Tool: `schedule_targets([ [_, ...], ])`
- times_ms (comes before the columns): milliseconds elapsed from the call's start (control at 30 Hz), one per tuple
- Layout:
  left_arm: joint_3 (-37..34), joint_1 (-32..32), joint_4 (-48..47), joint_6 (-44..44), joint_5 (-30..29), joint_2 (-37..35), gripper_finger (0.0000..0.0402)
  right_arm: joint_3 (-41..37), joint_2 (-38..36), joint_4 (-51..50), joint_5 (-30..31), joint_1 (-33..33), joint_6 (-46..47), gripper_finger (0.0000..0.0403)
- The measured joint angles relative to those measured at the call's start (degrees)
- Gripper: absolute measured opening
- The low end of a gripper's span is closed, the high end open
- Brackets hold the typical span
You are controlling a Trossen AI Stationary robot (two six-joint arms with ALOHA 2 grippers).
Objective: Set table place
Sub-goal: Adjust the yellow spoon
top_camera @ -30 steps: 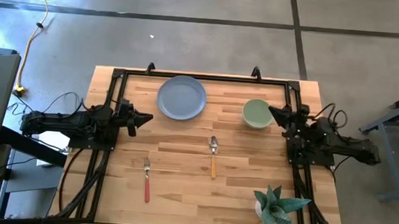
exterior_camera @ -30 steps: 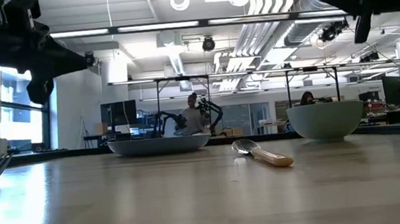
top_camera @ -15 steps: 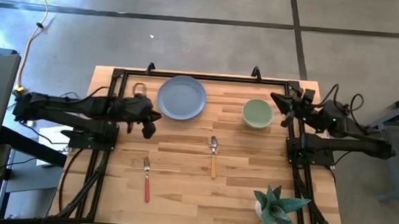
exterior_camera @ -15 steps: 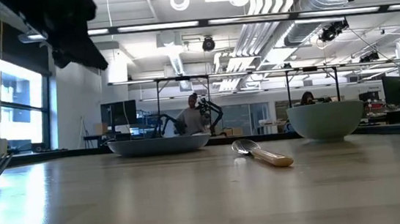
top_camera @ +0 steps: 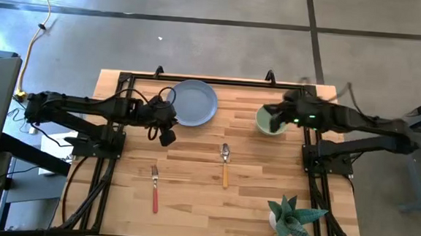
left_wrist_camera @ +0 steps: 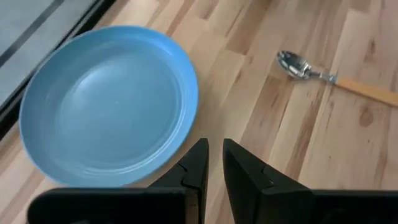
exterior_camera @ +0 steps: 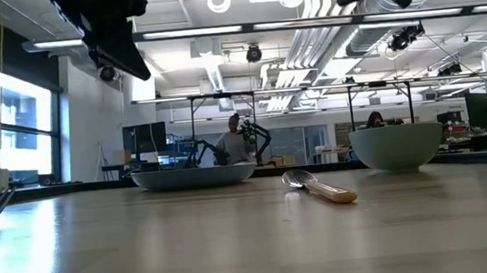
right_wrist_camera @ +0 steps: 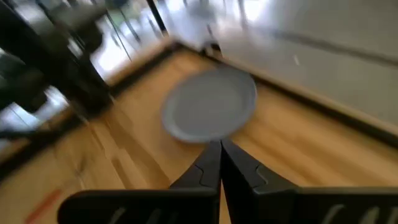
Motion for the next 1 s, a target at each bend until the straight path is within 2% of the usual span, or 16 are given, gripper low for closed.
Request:
schedule_targets([
  [267,-0.02,-0.02,-3.71,-0.98,-1.47,-3.95,0.0037,10.71,17.25,-9.69,1.0,7.49,7.34,0.0],
  [367,-0.02,-0.02,-4.86,0.03,-1.47,-5.48,0.0037,14.06,22.78,-11.04,3.42,10.88,12.72,0.0],
  [600,-0.04,-0.02,-9.84,2.45,-0.14,-7.86,0.0037,21.31,35.99,-13.75,3.56,17.37,29.76,0.0],
  [667,-0.04,-0.02,-10.89,3.63,0.31,-8.03,0.0037,23.59,39.92,-15.97,1.62,18.65,33.42,0.0],
  [800,-0.04,-0.07,-11.24,6.49,0.76,-8.3,0.0037,28.05,47.11,-20.39,-7.38,19.73,37.83,0.0011],
  [900,-0.04,-0.07,-11.24,7.93,1.59,-8.26,0.0037,30.23,51.42,-22.49,-11.41,19.99,38.26,0.0034],
  [1000,-0.04,-0.07,-11.23,8.49,1.79,-8.26,0.0037,31.24,54.42,-23.56,-12.72,19.8,39.17,0.0069],
])
